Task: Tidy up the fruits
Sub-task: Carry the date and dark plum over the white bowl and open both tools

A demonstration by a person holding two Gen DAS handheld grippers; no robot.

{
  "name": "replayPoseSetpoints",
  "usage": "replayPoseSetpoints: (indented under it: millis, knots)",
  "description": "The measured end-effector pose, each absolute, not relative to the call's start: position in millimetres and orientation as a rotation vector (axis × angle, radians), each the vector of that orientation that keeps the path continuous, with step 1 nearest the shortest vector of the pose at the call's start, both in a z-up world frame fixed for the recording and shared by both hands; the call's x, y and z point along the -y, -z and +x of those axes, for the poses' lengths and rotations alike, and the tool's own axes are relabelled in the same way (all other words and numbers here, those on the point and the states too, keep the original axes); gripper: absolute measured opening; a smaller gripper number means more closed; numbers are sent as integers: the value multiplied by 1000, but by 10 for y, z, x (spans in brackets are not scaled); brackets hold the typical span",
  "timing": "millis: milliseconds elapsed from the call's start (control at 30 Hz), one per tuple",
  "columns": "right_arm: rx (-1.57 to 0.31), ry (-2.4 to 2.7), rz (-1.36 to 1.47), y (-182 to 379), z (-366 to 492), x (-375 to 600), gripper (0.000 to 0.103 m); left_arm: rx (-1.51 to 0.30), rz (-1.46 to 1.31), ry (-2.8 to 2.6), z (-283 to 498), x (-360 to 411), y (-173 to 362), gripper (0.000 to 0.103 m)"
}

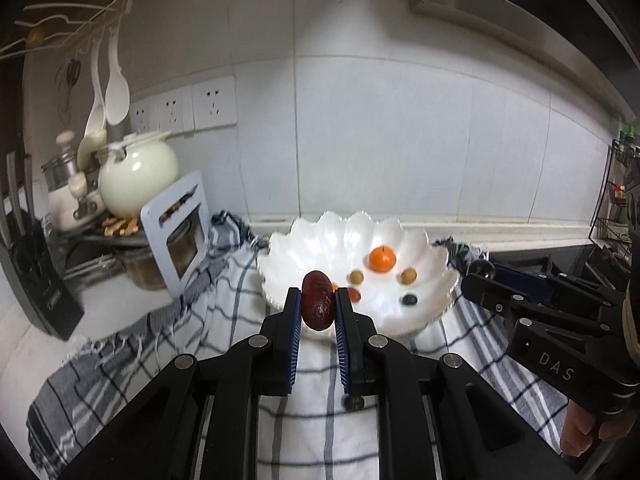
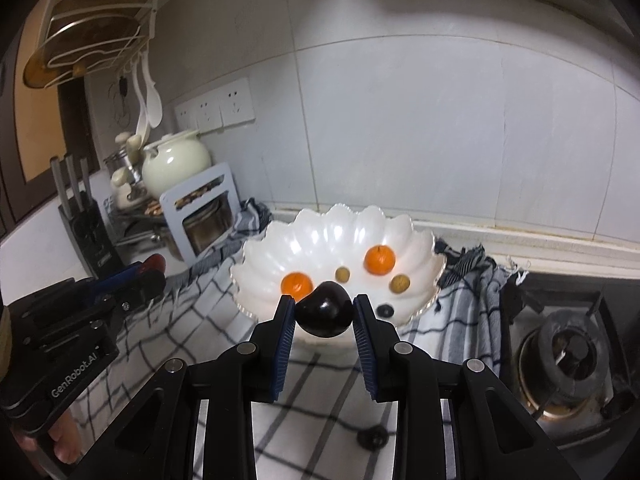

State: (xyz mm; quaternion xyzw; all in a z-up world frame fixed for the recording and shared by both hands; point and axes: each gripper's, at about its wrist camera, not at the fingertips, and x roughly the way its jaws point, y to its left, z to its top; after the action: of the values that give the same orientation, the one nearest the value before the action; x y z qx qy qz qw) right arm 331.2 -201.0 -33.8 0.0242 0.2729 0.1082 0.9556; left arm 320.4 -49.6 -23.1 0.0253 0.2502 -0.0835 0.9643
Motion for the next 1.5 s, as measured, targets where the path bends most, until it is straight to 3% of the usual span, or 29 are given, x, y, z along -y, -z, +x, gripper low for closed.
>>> replayPoseSetpoints:
  millis: [633,1500]
  knots:
    - [-571,-186,46,159,4039,2064,31,-498,77,207,3934,609,10,18]
    - [-819,-155,58,438,4962,2147,31,-769,115,236,5143,907,421,18]
